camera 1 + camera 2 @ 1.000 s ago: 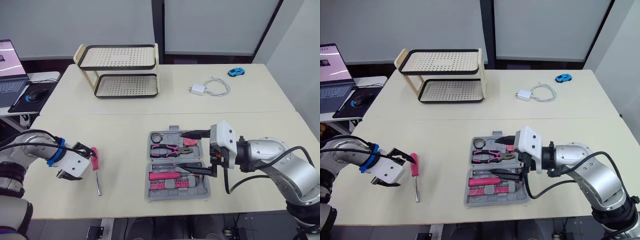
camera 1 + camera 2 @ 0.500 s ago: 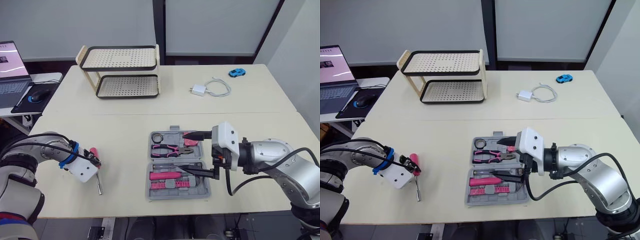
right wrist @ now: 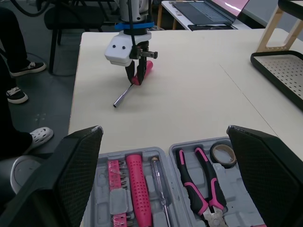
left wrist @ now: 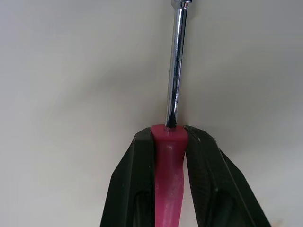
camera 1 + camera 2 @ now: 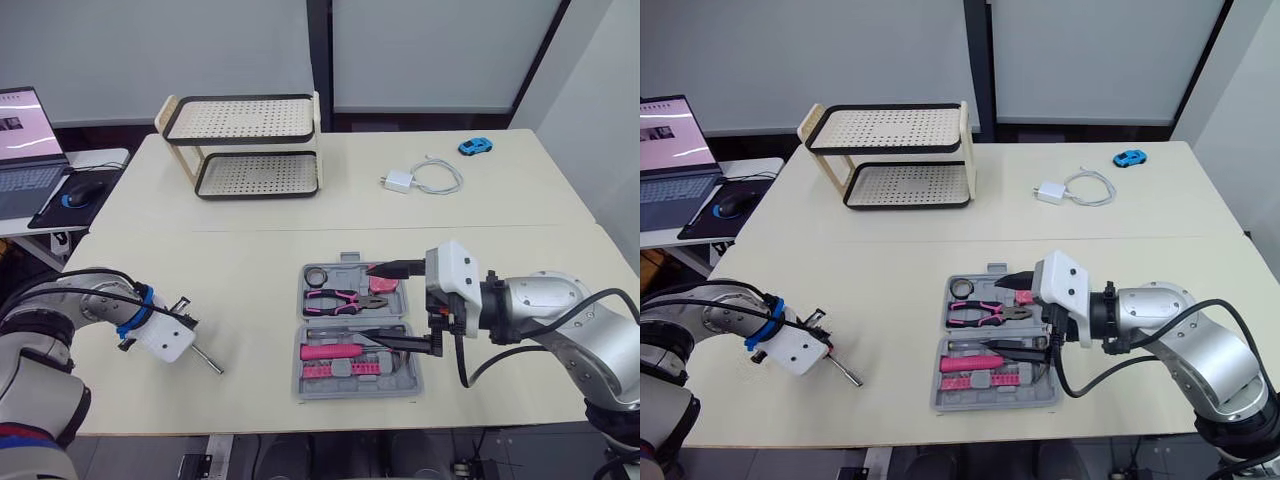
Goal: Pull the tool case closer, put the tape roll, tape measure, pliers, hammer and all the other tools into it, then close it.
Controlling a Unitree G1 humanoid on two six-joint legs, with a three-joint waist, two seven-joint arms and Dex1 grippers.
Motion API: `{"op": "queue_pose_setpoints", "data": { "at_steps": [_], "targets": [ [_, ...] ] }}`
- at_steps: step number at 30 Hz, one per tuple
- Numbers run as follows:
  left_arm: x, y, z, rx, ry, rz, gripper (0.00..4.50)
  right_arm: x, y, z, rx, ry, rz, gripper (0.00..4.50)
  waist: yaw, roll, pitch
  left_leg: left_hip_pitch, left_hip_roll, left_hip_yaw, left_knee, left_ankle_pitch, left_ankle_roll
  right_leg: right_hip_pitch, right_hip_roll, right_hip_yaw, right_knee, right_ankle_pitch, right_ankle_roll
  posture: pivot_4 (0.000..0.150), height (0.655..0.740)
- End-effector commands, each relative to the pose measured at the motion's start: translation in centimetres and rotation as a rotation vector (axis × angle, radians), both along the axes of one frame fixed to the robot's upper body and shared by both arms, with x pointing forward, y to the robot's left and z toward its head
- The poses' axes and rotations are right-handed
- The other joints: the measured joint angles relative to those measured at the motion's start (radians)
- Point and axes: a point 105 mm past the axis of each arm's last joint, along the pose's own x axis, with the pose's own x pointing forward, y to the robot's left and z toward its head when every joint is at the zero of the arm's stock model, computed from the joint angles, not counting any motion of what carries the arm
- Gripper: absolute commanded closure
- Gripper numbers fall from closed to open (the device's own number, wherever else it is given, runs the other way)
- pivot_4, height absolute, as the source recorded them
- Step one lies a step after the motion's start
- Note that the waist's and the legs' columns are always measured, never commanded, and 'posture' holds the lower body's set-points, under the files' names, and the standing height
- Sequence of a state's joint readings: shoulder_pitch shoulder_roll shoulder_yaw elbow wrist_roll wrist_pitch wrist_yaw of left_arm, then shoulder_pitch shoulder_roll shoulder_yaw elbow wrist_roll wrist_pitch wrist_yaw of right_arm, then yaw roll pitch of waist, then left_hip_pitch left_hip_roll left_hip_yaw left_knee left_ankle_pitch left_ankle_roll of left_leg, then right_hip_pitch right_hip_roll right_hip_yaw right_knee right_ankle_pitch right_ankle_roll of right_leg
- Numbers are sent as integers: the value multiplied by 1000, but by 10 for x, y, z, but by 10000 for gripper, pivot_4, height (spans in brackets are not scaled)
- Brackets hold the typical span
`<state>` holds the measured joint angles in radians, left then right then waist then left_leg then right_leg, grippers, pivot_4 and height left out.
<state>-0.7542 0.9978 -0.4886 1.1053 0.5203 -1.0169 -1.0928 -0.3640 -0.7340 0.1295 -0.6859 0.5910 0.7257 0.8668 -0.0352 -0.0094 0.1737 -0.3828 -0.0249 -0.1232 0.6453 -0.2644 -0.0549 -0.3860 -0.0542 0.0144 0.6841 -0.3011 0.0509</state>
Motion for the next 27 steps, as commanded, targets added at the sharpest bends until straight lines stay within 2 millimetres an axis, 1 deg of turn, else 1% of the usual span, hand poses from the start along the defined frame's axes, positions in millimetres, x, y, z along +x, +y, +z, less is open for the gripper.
{"op": "queue_pose_setpoints", "data": {
  "at_steps": [1,4,7,9,12,14,16,20,23,25,27],
  "targets": [
    [11,-2,33,-143,-47,170,39335,-2,0,10,16,-54,17,0,-1,-2,1,0,0,0,0,0,0,0,0,0,0,0,0,1500,7400],
    [5,-6,60,-304,-12,401,39335,-2,2,10,14,-64,20,0,-17,-4,2,-1,1,-1,0,0,0,-1,0,0,0,0,0,1500,7400],
    [-7,-23,79,-447,23,623,39335,-2,5,10,21,-69,19,0,-30,-5,3,-2,3,-3,-1,0,0,-2,0,0,-1,0,0,1500,7400],
    [-17,-33,86,-502,64,788,39335,-2,7,8,23,-70,19,0,-31,-5,3,-2,3,-5,-1,0,0,-2,0,0,-1,0,0,1500,7400],
    [-32,-48,88,-551,130,986,39335,-2,8,6,24,-66,17,0,-29,-5,4,-2,2,-5,-1,0,0,-1,1,0,-1,0,0,1500,7400],
    [-41,-55,85,-560,171,1076,39335,-3,9,5,25,-62,18,0,-28,-6,4,-1,1,-3,0,0,0,0,2,0,-1,0,0,1500,7400],
    [-50,-60,78,-553,190,1146,39335,-6,10,4,21,-54,28,0,-26,-6,4,-1,2,-3,0,0,0,0,2,0,-1,0,0,1500,7400],
    [-55,-63,58,-537,170,1234,39335,-12,11,0,2,-38,55,0,-20,-6,4,-1,2,-2,-1,0,0,0,2,1,-1,0,0,1500,7400],
    [-49,-63,33,-511,117,1272,39335,-18,10,-7,-50,-40,80,0,-13,-6,4,-1,2,-2,0,0,0,0,1,1,-1,0,0,1500,7400],
    [-42,-65,24,-530,95,1301,39335,-20,7,-11,-88,-46,89,0,-7,-6,4,-1,2,-2,0,0,0,0,1,2,-2,0,0,1500,7400],
    [-28,-64,20,-529,6,1290,39335,-20,6,-12,-99,-50,89,0,1,-8,4,-1,2,-1,0,0,0,0,0,2,-2,0,0,1500,7400]
  ]
}}
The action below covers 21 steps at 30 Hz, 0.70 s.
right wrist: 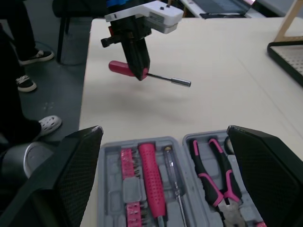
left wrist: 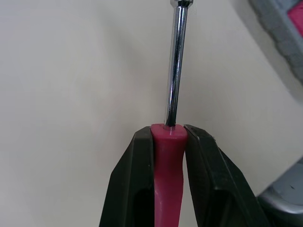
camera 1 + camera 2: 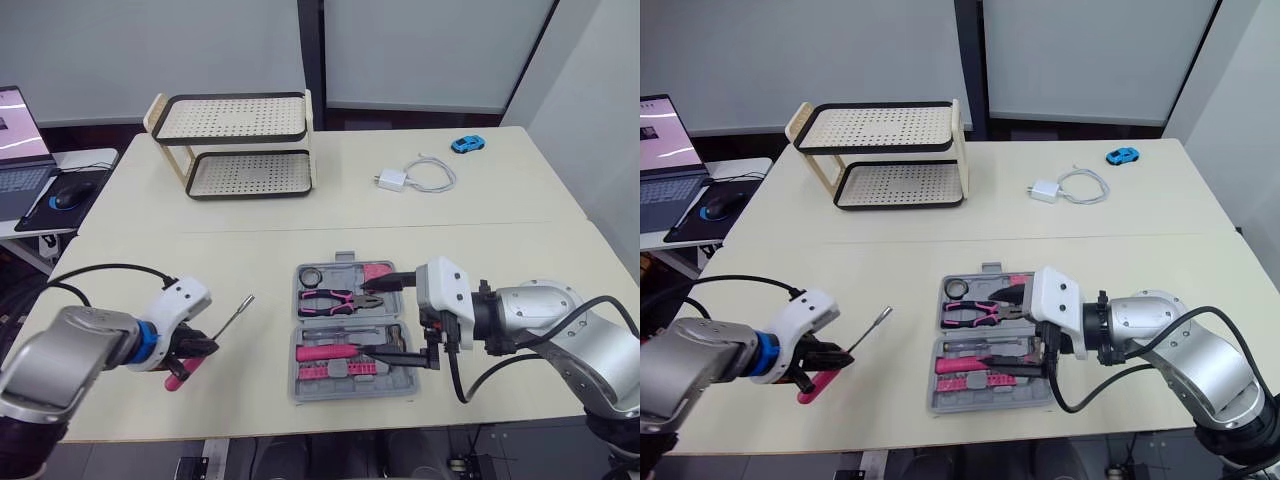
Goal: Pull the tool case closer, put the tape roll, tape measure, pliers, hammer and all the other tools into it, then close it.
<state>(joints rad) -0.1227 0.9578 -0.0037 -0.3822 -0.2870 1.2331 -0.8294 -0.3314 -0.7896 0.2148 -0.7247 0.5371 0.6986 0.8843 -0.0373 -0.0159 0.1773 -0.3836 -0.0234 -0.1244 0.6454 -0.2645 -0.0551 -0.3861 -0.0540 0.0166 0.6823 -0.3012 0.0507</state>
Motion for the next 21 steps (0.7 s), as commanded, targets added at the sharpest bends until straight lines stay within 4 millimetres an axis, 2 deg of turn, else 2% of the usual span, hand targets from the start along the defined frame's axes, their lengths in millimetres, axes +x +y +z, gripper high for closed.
{"op": "queue_pose_setpoints", "data": {
  "at_steps": [1,7,11,13,16,21],
  "targets": [
    [21,1,-2,66,-101,28,39335,-6,3,7,0,-58,39,0,5,-2,0,0,0,0,0,0,0,0,0,0,0,0,0,1500,7400],
    [27,-17,-29,40,-73,24,39335,-4,4,9,11,-61,27,0,8,-2,0,0,0,0,0,0,0,0,-1,1,-1,0,0,1500,7400],
    [31,-27,-32,17,-85,12,39335,-1,4,10,10,-64,20,0,13,1,-2,1,0,0,0,0,0,2,-2,0,0,0,0,1500,7400],
    [33,-28,-30,21,-105,6,31889,-1,3,10,8,-64,19,0,16,2,-3,2,-1,0,0,0,0,3,-2,0,0,0,0,1500,7400],
    [31,-26,-22,5,-116,4,25918,0,4,11,11,-63,24,0,14,2,-3,2,-1,0,0,0,0,3,-2,0,-1,0,0,1500,7400],
    [24,-15,17,-30,-182,-5,11695,3,8,10,17,-60,50,0,7,-3,0,1,0,-1,0,0,0,2,-1,0,0,0,0,1500,7400]
  ]
}}
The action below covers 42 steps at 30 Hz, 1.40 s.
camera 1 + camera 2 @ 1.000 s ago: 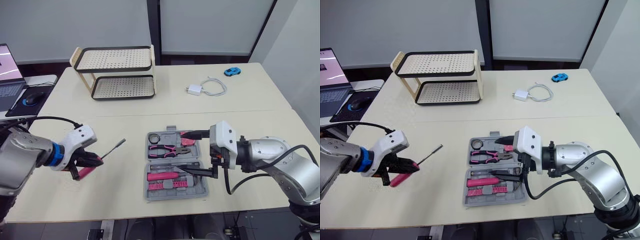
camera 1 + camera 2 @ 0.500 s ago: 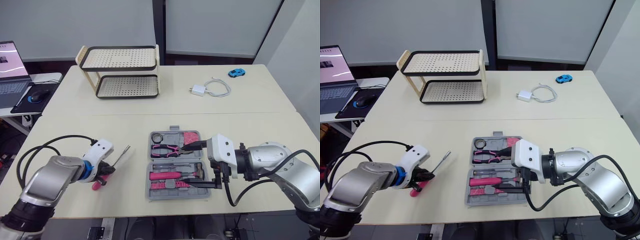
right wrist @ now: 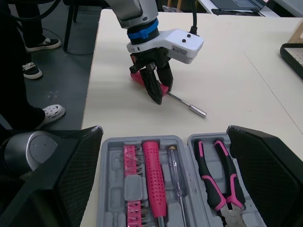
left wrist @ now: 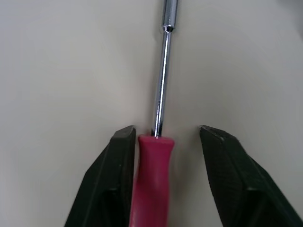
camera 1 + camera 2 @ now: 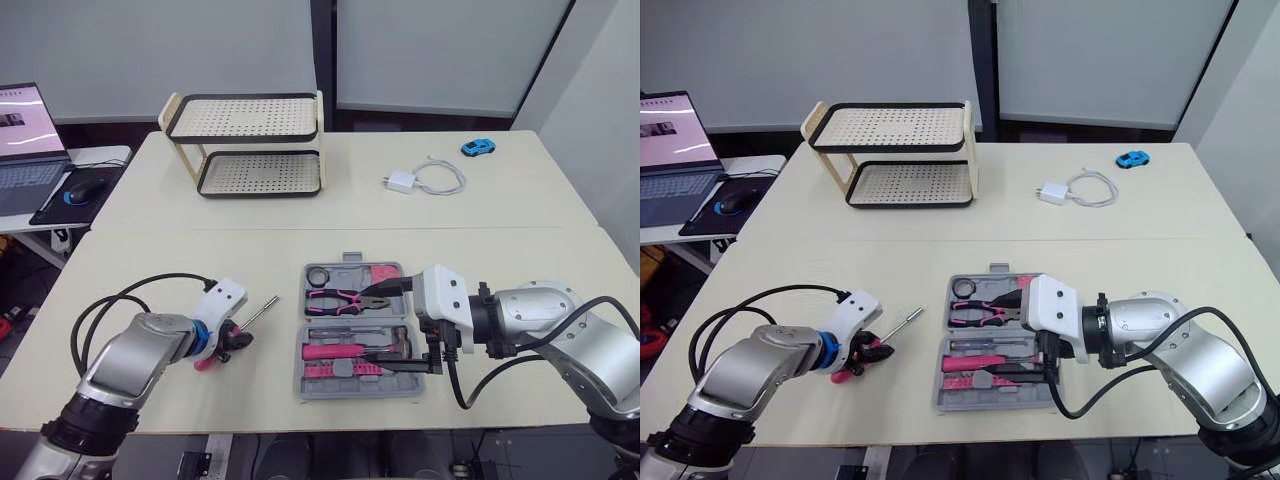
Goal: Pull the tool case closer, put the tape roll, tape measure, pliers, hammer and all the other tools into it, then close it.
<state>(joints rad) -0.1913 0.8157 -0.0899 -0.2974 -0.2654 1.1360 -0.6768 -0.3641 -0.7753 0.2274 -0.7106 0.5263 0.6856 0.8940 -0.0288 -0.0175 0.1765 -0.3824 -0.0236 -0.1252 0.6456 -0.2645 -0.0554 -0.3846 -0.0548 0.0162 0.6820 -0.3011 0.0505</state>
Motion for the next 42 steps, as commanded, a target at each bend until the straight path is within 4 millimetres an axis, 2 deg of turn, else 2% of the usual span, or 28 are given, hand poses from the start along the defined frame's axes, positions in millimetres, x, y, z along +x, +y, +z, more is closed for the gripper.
{"op": "queue_pose_setpoints", "data": {
  "at_steps": [1,4,6,10,13,15,18,23,26,28,33,39,42],
  "targets": [
    [-4,10,39,-11,-86,-18,9006,1,4,5,11,-36,33,0,-5,-1,1,0,0,-1,0,0,0,0,0,0,0,0,0,1500,7400],
    [-17,24,60,-48,-116,-9,309,8,6,4,16,-46,35,0,-9,-1,1,0,1,-1,-1,0,0,-1,0,1,0,0,0,1500,7400],
    [-28,45,66,-41,-137,44,309,13,9,2,16,-62,38,0,-15,0,1,0,1,0,-1,0,0,-2,0,2,0,0,0,1500,7400],
    [-60,67,75,-118,-220,14,309,20,18,3,44,-81,51,0,-20,-1,2,0,3,0,-2,-1,-1,-3,-1,2,-1,0,0,1500,7400],
    [-79,89,82,-118,-307,80,309,25,21,4,52,-110,53,0,-11,-2,1,0,4,0,-2,-1,-1,-2,-2,1,-2,0,-1,1500,7400],
    [-97,94,84,-152,-338,78,309,27,24,5,58,-119,65,0,-2,-2,1,0,4,0,-1,-1,-1,-2,-3,2,-2,0,-1,1500,7400],
    [-121,98,78,-197,-270,93,309,28,27,6,69,-123,77,0,0,-3,0,0,4,2,-1,-1,-2,-2,-4,1,-2,0,-1,1500,7400],
    [-141,99,80,-238,-262,120,309,25,28,5,66,-104,94,0,2,-3,0,0,3,2,-1,-1,-1,-1,-4,0,-2,0,-1,1500,7400],
    [-141,99,79,-224,-265,100,309,23,29,6,69,-102,101,0,1,-3,0,1,3,2,-1,-1,-1,-1,-3,0,-2,-1,-1,1500,7400],
    [-134,95,79,-217,-291,78,309,21,29,6,68,-95,105,0,1,-3,0,1,3,2,-1,-1,-2,-1,-3,0,-2,-1,-1,1500,7400],
    [-101,77,75,-211,-378,1,309,19,26,5,59,-81,103,0,2,-4,0,1,3,1,-1,-1,-2,0,-3,0,-2,0,-1,1500,7400],
    [-69,54,48,-217,-396,-76,309,17,25,4,39,-76,97,0,0,-4,0,1,2,2,-1,-1,-2,-1,-2,1,-2,0,-1,1500,7400],
    [-57,53,32,-198,-396,-71,309,17,24,6,37,-75,87,0,-3,-4,0,1,2,1,-1,-1,-2,-1,-1,1,-2,0,-1,1500,7400]
  ]
}}
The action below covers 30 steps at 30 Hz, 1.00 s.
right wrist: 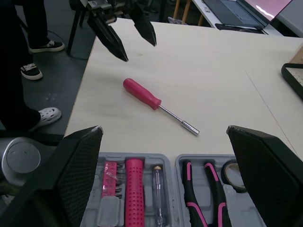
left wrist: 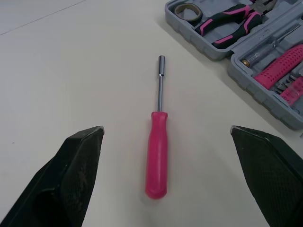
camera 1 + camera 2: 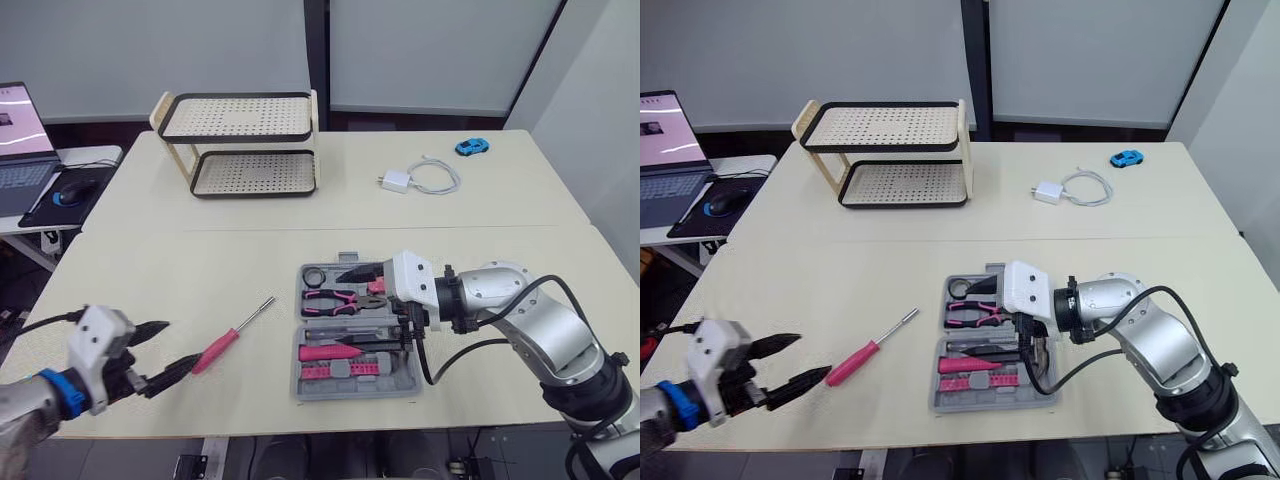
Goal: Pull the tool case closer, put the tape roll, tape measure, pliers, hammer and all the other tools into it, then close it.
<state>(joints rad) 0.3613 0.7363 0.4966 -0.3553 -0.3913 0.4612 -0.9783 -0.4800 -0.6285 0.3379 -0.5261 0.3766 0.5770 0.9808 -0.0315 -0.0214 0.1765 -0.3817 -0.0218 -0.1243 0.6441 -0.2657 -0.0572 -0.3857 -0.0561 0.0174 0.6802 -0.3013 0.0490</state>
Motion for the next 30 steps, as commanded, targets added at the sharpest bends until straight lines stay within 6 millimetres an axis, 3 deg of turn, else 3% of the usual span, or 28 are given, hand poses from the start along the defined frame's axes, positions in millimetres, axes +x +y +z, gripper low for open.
{"op": "queue_pose_setpoints", "data": {
  "at_steps": [1,9,19,25,30],
  "targets": [
    [11,2,-16,37,-14,18,309,-4,0,10,14,-32,5,0,-1,0,0,0,0,0,0,0,0,0,0,0,0,0,0,1500,7400],
    [33,-6,-56,88,31,-8,309,-4,-2,9,-5,-34,-14,0,1,0,0,0,0,-2,0,0,0,0,0,0,0,0,0,1500,7400],
    [47,-17,-71,115,51,-21,309,-7,-3,8,-23,-39,-25,0,1,0,0,0,-1,-4,0,0,0,0,0,-1,0,0,0,1500,7400],
    [52,-12,-76,139,66,7,14347,-7,-4,9,-32,-53,-28,0,2,0,0,0,-1,-4,0,0,0,0,0,-1,0,0,0,1500,7400],
    [51,-9,-78,145,93,13,30103,-8,-2,10,-30,-54,-20,0,1,0,0,0,-1,-4,0,0,0,0,0,-1,0,0,0,1500,7400]
  ]
}}
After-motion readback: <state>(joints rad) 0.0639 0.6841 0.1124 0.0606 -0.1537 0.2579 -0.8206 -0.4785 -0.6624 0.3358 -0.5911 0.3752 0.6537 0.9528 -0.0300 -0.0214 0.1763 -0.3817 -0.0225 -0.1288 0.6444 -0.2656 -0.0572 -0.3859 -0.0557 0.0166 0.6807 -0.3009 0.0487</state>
